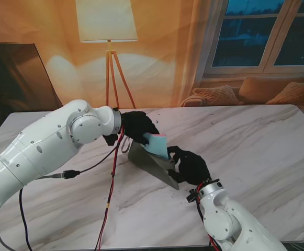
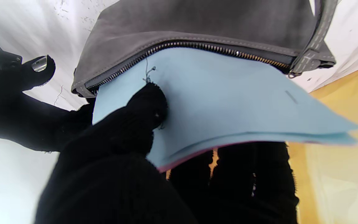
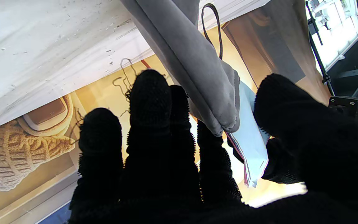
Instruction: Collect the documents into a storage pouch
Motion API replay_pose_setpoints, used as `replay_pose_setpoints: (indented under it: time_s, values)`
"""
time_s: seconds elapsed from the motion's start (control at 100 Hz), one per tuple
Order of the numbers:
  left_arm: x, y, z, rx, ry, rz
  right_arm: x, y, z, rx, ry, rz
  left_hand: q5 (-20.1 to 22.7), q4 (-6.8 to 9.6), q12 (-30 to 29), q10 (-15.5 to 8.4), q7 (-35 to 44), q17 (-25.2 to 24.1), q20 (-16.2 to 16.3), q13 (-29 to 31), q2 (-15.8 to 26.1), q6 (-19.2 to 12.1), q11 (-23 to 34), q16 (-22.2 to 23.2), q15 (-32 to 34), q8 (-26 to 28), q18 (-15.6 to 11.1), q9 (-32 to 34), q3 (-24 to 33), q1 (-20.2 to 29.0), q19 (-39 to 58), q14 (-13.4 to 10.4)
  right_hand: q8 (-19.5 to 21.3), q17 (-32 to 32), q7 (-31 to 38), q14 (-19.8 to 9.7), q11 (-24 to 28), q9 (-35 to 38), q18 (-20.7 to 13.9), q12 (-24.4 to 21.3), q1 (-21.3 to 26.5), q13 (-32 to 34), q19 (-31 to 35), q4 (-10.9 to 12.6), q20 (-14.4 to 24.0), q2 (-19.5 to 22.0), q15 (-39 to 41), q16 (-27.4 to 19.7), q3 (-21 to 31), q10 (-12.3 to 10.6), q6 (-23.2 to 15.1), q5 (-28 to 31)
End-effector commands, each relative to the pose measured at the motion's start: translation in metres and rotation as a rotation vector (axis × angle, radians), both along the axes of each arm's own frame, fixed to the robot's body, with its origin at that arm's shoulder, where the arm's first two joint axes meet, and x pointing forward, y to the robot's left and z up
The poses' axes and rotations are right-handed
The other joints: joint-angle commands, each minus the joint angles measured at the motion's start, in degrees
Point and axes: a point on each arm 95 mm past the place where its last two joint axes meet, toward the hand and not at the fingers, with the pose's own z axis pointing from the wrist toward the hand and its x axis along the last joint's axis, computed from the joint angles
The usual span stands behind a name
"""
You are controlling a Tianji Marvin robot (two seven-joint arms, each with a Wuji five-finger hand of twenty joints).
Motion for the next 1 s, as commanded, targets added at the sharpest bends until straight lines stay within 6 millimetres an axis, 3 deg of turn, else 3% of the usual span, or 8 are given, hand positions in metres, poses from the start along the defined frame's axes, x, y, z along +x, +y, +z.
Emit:
replay_pose_setpoints:
  time_s: [0.0, 0.29, 0.38, 0.48, 0.62, 0.72, 0.85, 0.99]
  values:
    - [0.001, -0.003, -0.002, 0.012, 0.008, -0.004, -0.001, 0.001, -0.003, -0.008, 0.02, 0.002, 0.7, 2.0, 1.4, -0.8, 2.6, -0.3, 1.1, 2.8, 0.6, -0.2, 3.3, 0.9, 1.1, -1.1, -1.0, 3.4, 3.9, 0.2, 2.1, 2.0, 0.0, -0.9, -0.3, 0.5, -0.4, -1.9, 0.1, -0.1, -2.2, -1.5, -0.4, 1.7, 0.1, 1.1, -0.9, -0.4, -0.5, 0.0, 0.1, -1.0]
    - [0.0, -0.005, -0.007, -0.002, 0.001, -0.004, -0.001, 0.002, -0.005, -0.01, 0.035, -0.004, 0.0, 0.48, -1.2, -1.6, 0.1, -2.2, 0.5, -0.5, 0.4, 0.9, -0.5, -1.5, -3.1, -3.5, -1.6, 0.2, 4.5, -2.7, 1.0, 1.8, 0.0, -1.1, -0.3, 0.6, -0.5, -2.2, 0.2, -0.2, -2.2, -1.8, -0.6, 1.8, 0.4, 0.9, -1.1, -0.4, -0.6, 0.2, 0.3, -1.1]
    - [-0.001, -0.005, -0.003, -0.003, -0.009, -0.005, -0.001, 0.003, -0.005, -0.012, 0.039, -0.015, 0.1, 0.46, -0.9, -1.6, 0.4, -2.3, 0.5, -0.5, 0.4, 0.7, 0.0, -1.2, -2.8, -3.2, -1.6, 0.1, 4.5, -2.8, 0.9, 1.8, -0.1, -1.1, -0.4, 0.8, -0.5, -2.2, 0.5, -0.3, -2.2, -2.0, -0.4, 1.8, 0.6, 0.7, -1.1, -0.3, -0.6, 0.7, 0.8, -1.2]
    - [-0.002, -0.005, 0.001, 0.001, -0.014, -0.013, 0.0, 0.005, -0.007, -0.009, 0.048, -0.034, 0.2, 1.1, -0.2, -1.8, -0.1, -3.1, 0.5, -1.5, -0.6, 0.9, 0.1, -0.7, -3.1, -3.5, -1.5, -1.0, 6.7, -7.0, 0.6, 1.7, -0.3, -1.2, -0.8, 1.1, -0.7, -2.3, 0.7, -0.5, -2.2, -2.0, -0.1, 1.7, 0.7, 0.6, -0.9, -0.3, -0.5, 1.4, 1.4, -1.3]
    - [-0.003, -0.006, 0.002, 0.017, -0.008, -0.017, 0.0, 0.007, -0.007, -0.006, 0.049, -0.068, 1.3, -0.01, 1.8, -2.3, 1.2, -2.2, 0.7, 0.1, -0.5, 0.6, 2.3, 0.7, -1.0, -3.2, -1.5, 0.0, 7.1, -4.4, 1.1, 1.4, -1.1, -1.1, -1.8, 1.5, -1.0, -2.5, 1.1, -1.0, -2.4, -2.0, 0.4, 1.7, 0.8, 0.7, -0.6, -0.3, -0.7, 2.3, 2.4, -2.3]
    - [-0.003, -0.006, 0.002, 0.016, -0.002, -0.012, 0.001, 0.008, -0.007, -0.005, 0.056, -0.089, 1.6, 0.12, 2.6, -2.4, 2.1, -1.5, 0.9, 1.3, -0.3, 0.5, 3.6, 1.5, 0.3, -2.8, -1.4, 0.8, 6.8, -3.8, 1.5, 1.3, -1.8, -1.1, -2.5, 2.1, -1.3, -2.2, 1.6, -1.7, -2.6, -1.9, 0.9, 1.7, 0.8, 0.8, -0.4, -0.3, -1.0, 3.4, 3.8, -2.6]
    - [-0.004, -0.007, 0.004, 0.015, 0.014, -0.007, 0.002, 0.012, -0.009, 0.009, 0.094, -0.101, 2.6, 1.13, 3.6, -2.6, 3.3, 0.0, 1.7, 3.4, -1.9, 0.6, 6.0, 2.6, 2.8, -3.0, -1.0, 2.7, 10.1, -5.7, 2.5, 1.5, -3.9, -1.0, -2.8, 3.1, -2.8, 0.8, 2.2, -4.2, -2.8, -1.4, 1.4, 1.6, 0.1, 0.2, -0.7, -0.7, -1.2, 5.1, 4.7, 1.5]
    - [-0.005, -0.007, 0.004, 0.014, 0.017, -0.009, 0.003, 0.017, -0.012, 0.011, 0.133, -0.089, 3.3, 1.26, 3.5, -2.8, 3.5, 0.6, 2.0, 4.3, -2.8, 0.6, 6.5, 2.6, 3.4, -3.6, -0.8, 3.5, 12.2, -6.7, 2.7, 1.6, -4.8, 0.0, -1.3, 3.4, -4.4, 5.0, 2.4, -6.4, -1.7, -0.1, 1.6, 1.7, -0.5, -0.1, -1.9, -1.6, 0.7, 5.4, 1.8, 9.5]
